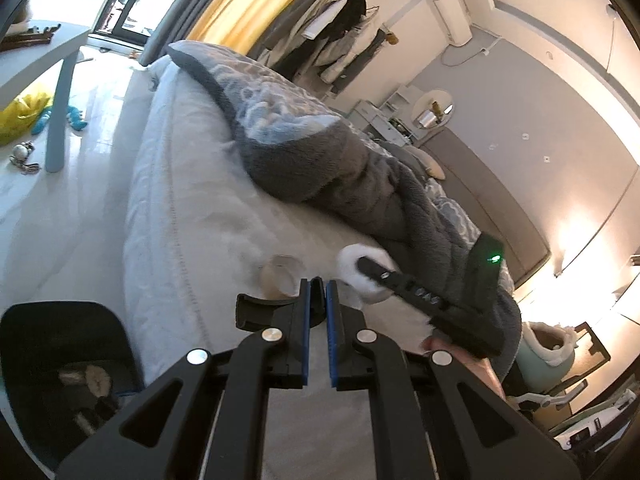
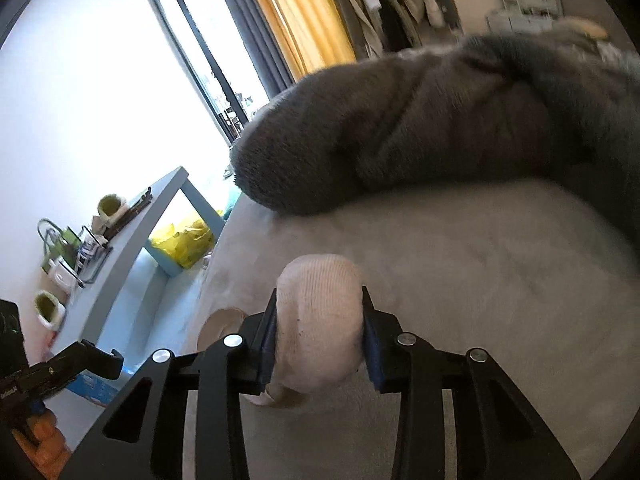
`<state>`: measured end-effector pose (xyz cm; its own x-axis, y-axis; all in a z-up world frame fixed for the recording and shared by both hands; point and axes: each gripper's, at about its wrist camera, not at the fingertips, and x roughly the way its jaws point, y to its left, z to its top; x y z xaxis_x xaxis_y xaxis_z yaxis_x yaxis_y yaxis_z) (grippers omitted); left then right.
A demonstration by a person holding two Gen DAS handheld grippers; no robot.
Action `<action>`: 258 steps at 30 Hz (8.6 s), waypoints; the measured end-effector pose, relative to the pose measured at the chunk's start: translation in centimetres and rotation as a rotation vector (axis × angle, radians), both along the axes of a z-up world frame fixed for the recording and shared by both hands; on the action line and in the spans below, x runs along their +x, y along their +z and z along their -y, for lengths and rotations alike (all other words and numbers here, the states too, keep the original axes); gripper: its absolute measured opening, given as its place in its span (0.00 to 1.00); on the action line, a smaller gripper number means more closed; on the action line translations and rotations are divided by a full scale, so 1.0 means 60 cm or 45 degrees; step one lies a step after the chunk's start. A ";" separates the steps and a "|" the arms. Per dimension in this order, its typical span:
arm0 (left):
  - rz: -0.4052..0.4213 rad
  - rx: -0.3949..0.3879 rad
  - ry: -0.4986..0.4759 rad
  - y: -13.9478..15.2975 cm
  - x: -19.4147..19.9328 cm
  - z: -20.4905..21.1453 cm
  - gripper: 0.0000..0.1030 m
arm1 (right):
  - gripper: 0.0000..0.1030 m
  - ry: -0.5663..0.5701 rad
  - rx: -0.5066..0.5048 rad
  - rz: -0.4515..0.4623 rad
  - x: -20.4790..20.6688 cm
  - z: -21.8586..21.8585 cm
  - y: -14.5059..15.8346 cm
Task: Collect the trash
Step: 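Carry the tissue ball over the teal bin with the right tool while the left tool hovers open, then open the right tool to drop the tissue ball into the bin, then move both tools back to the bed toward the two tape cores, then close the right tool on a cardboard tape core, then close the left tool on the other cardboard tape core, then carry both tape cores over the teal bin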
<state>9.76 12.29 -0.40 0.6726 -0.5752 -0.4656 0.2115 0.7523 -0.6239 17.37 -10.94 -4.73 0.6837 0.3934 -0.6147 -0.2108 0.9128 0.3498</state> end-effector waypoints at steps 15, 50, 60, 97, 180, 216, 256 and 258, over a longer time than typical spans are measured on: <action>-0.098 0.214 0.074 -0.037 -0.016 -0.054 0.08 | 0.36 0.113 -0.016 0.085 -0.009 -0.079 0.035; -0.519 0.282 0.175 -0.206 -0.062 -0.234 0.08 | 0.36 0.529 -0.047 0.032 -0.032 -0.388 -0.003; -0.657 0.292 0.145 -0.251 -0.081 -0.255 0.08 | 0.36 0.582 -0.052 0.012 -0.038 -0.438 -0.016; -0.230 0.377 0.403 -0.082 -0.111 -0.310 0.30 | 0.36 0.741 -0.291 -0.367 -0.045 -0.545 -0.207; 0.157 0.481 0.345 0.058 0.000 -0.022 0.67 | 0.88 0.463 -0.446 0.076 -0.010 -0.138 -0.009; -0.037 0.569 0.139 -0.033 0.099 0.112 0.88 | 0.47 0.435 -0.397 -0.059 0.050 -0.027 -0.036; -0.060 0.619 0.014 -0.063 0.058 0.168 0.46 | 0.47 0.322 -0.311 -0.009 -0.028 0.020 0.000; -0.054 0.614 0.018 -0.060 0.047 0.160 0.46 | 0.47 0.325 -0.308 -0.007 -0.040 0.010 0.000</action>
<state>12.56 2.68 -3.98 0.6537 -0.2780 -0.7038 0.1810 0.9605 -0.2113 14.95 -11.51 -4.75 0.5785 0.3941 -0.7141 -0.4420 0.8873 0.1317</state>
